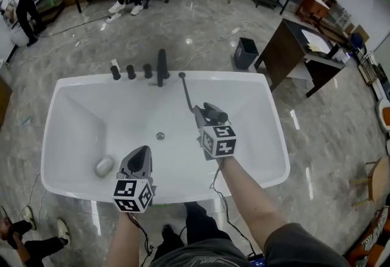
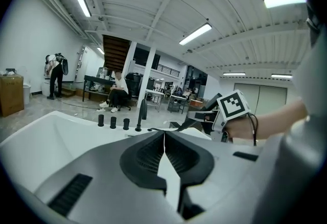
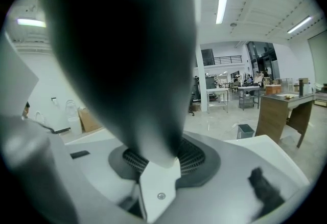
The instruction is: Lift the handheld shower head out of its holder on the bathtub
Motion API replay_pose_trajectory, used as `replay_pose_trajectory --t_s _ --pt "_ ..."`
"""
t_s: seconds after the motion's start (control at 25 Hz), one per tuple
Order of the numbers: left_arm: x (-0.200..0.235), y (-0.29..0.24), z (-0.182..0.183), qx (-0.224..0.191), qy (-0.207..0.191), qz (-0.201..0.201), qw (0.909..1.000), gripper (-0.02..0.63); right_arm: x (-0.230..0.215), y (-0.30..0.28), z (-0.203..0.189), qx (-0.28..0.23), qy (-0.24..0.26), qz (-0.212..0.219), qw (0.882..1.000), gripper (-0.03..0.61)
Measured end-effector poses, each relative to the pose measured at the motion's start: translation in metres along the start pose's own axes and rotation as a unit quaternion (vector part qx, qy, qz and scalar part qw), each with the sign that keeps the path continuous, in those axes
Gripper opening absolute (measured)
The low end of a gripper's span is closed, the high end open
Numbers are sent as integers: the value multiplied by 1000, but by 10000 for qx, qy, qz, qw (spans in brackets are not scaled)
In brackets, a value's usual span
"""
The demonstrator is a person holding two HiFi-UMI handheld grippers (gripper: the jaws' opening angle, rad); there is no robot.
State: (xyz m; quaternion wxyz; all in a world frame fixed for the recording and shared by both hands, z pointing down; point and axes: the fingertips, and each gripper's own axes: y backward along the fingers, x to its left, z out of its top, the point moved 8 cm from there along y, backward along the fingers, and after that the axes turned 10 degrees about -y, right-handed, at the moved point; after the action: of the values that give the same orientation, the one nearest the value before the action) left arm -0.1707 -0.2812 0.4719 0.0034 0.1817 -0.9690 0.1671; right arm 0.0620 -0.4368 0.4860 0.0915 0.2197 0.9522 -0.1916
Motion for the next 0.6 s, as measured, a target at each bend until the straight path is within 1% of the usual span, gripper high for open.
replay_pose_trajectory --t_s 0.32,0.48,0.6 --pt "-20 110 -15 -94 -198 -580 9981 15 72 137 -43 -20 -152 -197 9997 133" --pt "-32 146 -31 -53 -175 -761 9969 15 96 194 -69 9 -317 -160 9994 133" --pt "-39 167 -36 -8 -152 -829 9964 15 114 228 -84 168 -264 -62 9995 133"
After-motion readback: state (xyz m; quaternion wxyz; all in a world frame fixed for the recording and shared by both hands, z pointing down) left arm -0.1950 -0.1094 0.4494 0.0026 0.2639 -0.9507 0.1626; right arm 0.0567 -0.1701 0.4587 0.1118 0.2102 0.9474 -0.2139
